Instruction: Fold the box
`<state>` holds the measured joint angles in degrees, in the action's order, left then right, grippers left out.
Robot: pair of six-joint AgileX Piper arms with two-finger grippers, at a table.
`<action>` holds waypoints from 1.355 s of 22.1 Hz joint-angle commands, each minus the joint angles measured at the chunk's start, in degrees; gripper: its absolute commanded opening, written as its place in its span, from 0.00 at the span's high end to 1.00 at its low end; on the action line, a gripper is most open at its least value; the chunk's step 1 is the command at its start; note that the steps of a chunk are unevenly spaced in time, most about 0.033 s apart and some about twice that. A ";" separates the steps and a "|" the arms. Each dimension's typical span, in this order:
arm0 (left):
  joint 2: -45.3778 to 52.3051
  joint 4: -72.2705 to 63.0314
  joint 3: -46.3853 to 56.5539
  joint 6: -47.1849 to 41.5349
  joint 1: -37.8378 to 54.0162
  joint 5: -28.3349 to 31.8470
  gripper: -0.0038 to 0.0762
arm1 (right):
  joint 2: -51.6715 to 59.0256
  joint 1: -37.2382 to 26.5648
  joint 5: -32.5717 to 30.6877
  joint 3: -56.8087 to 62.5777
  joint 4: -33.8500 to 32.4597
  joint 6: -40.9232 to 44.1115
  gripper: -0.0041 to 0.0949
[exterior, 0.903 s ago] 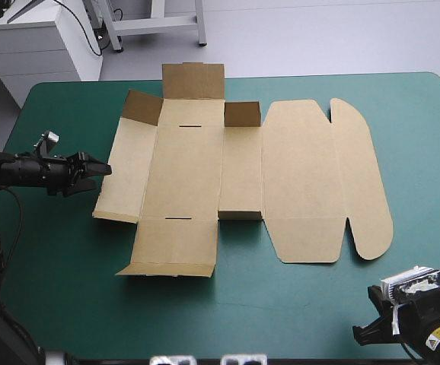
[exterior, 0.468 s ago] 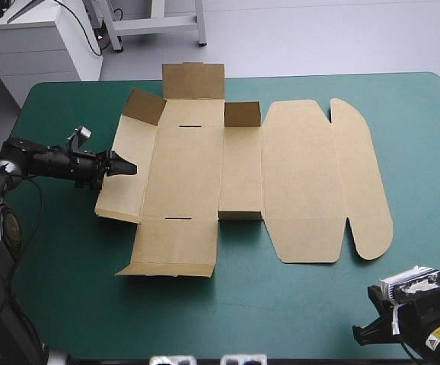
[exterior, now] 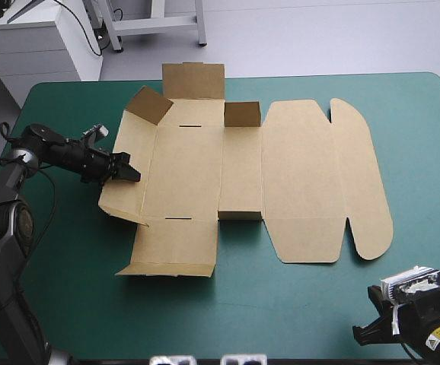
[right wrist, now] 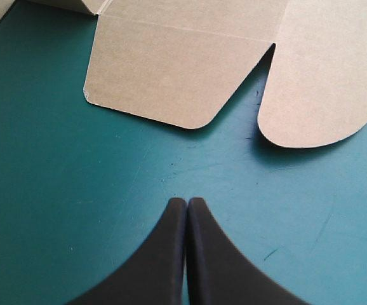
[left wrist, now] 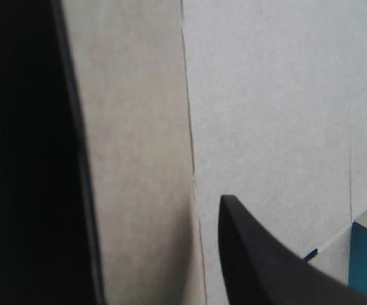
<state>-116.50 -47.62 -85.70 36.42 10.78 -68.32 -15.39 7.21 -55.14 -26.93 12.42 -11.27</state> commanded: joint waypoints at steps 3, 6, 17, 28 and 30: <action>3.08 -1.37 -1.57 -2.33 -0.36 -5.73 0.76 | -0.86 0.03 3.14 -1.77 0.48 -0.19 0.98; 3.08 -0.10 -1.57 -2.44 -0.36 -5.73 0.84 | -0.86 0.03 3.14 -1.77 0.48 -0.19 0.98; 6.82 29.24 -15.30 -1.53 -12.08 -3.37 0.96 | -0.86 0.03 3.03 -1.77 0.48 -0.24 0.98; 6.84 42.28 -34.41 7.61 -31.44 -0.19 0.96 | -0.86 0.03 3.03 -1.77 0.48 -0.49 0.98; 6.84 47.62 -37.39 8.96 -37.59 0.86 0.96 | -0.86 0.03 3.03 -1.77 0.48 -0.49 0.98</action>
<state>-113.71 -3.30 -119.53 43.60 -22.64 -70.79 -15.39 7.21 -55.14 -26.93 12.42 -11.21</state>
